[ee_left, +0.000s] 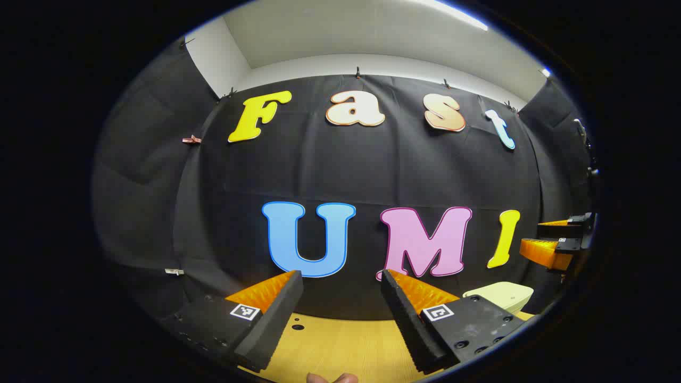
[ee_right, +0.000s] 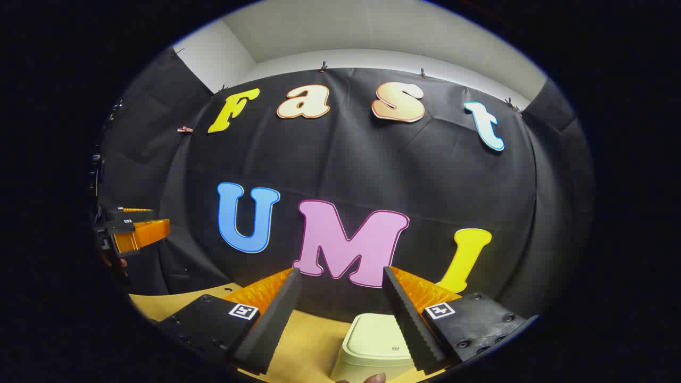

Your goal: Press the lid of the desktop garbage bin to open it, pick up the crumpled paper on the desktop and throw it into the bin, then pick up the pop can on the desktop and drop it into the bin, and finally close the garbage bin lid.

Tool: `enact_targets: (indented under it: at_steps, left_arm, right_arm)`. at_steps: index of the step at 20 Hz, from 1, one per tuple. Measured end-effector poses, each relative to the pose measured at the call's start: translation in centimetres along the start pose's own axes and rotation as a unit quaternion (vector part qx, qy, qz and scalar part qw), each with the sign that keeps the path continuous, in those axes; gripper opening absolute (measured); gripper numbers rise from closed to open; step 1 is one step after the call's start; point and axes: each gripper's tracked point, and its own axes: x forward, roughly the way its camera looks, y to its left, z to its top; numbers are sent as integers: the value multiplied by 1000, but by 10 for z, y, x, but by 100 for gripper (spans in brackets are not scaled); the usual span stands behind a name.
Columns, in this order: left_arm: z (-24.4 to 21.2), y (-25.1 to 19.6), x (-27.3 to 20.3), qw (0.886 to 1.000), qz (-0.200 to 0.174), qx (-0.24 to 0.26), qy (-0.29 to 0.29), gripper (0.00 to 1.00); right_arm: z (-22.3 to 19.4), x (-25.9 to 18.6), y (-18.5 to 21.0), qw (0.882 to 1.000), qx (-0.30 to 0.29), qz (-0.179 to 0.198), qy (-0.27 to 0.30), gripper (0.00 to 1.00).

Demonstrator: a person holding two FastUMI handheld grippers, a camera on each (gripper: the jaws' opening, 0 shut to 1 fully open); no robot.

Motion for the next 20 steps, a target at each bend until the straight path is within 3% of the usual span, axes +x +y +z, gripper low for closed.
enact_targets:
  at_steps: [13,20]
  left_arm:
    - [-1,7,21,1000,-6,4,-5,95]
    - [-9,-11,39,1000,-22,-6,1,95]
  right_arm:
    - [6,2,-48,999,10,-45,-10,97]
    - [-6,10,-69,998,9,-55,7,97]
